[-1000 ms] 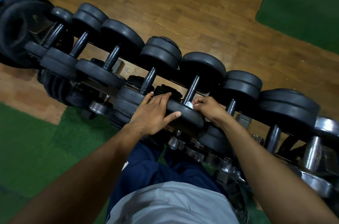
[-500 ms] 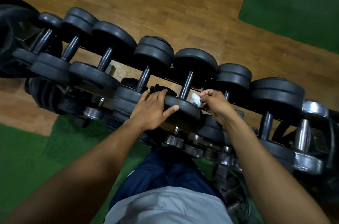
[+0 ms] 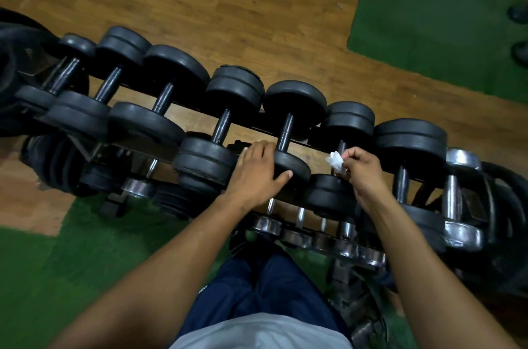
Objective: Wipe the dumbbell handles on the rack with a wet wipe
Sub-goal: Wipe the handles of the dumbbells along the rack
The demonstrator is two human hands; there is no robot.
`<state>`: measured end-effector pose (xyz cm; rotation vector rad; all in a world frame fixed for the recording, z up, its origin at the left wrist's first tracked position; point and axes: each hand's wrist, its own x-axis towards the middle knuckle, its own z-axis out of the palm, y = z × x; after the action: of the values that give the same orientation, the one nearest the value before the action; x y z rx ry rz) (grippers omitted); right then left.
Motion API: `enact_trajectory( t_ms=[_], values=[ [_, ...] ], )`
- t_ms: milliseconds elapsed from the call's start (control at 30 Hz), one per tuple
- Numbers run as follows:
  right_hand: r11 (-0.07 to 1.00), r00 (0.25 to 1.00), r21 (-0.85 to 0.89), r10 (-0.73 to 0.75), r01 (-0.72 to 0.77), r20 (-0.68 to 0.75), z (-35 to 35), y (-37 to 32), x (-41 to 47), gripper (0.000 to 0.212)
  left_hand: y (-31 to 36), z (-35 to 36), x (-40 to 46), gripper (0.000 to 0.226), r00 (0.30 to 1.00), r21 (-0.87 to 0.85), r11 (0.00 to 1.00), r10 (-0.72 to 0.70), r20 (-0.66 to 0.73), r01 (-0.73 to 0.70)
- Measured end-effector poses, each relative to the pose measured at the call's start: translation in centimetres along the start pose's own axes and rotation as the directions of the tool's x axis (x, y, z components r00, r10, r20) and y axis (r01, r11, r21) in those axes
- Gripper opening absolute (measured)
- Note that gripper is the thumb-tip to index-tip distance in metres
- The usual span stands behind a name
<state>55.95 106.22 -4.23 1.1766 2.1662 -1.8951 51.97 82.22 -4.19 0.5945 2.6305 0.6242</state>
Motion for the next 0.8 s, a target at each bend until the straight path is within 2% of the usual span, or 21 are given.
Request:
enact_trajectory(
  t_ms=[167, 300, 367, 433, 567, 700, 800],
  values=[
    [0.999, 1.000, 0.053, -0.015, 0.015, 0.011, -2.0, 0.4, -1.1, 0.030, 3.5, 0.7, -0.3, 0.073, 0.988, 0.009, 0.988, 0.152, -0.022, -0.152],
    [0.999, 0.999, 0.038, -0.032, 0.031, 0.035, -4.2, 0.3, -0.8, 0.028, 6.4, 1.2, -0.3, 0.067, 0.968, 0.051, 0.972, 0.225, 0.108, -0.231],
    [0.998, 0.997, -0.025, -0.052, 0.053, 0.055, -5.2, 0.5, 0.0, 0.025, 7.5, 1.7, 0.0, 0.066, 0.951, 0.100, 0.962, 0.229, 0.206, -0.253],
    [0.980, 0.991, -0.164, -0.096, 0.109, 0.088, -6.1, 0.9, 1.2, 0.021, 8.6, 2.4, 0.3, 0.070, 0.939, 0.143, 0.955, 0.214, 0.271, -0.259],
    [0.913, 0.971, -0.359, -0.125, 0.194, 0.205, -7.1, 1.3, 3.1, 0.017, 9.9, 3.8, 1.0, 0.070, 0.948, 0.188, 0.957, 0.166, 0.273, -0.222],
    [0.789, 0.908, -0.496, -0.178, 0.363, 0.380, -7.6, 1.3, 4.3, 0.020, 10.7, 5.4, 1.6, 0.080, 0.951, 0.265, 0.940, 0.138, 0.278, -0.214],
    [0.567, 0.768, -0.579, -0.162, 0.587, 0.620, -7.8, 1.5, 5.6, 0.023, 10.7, 6.3, 2.0, 0.084, 0.956, 0.344, 0.915, 0.122, 0.268, -0.213]
  ],
)
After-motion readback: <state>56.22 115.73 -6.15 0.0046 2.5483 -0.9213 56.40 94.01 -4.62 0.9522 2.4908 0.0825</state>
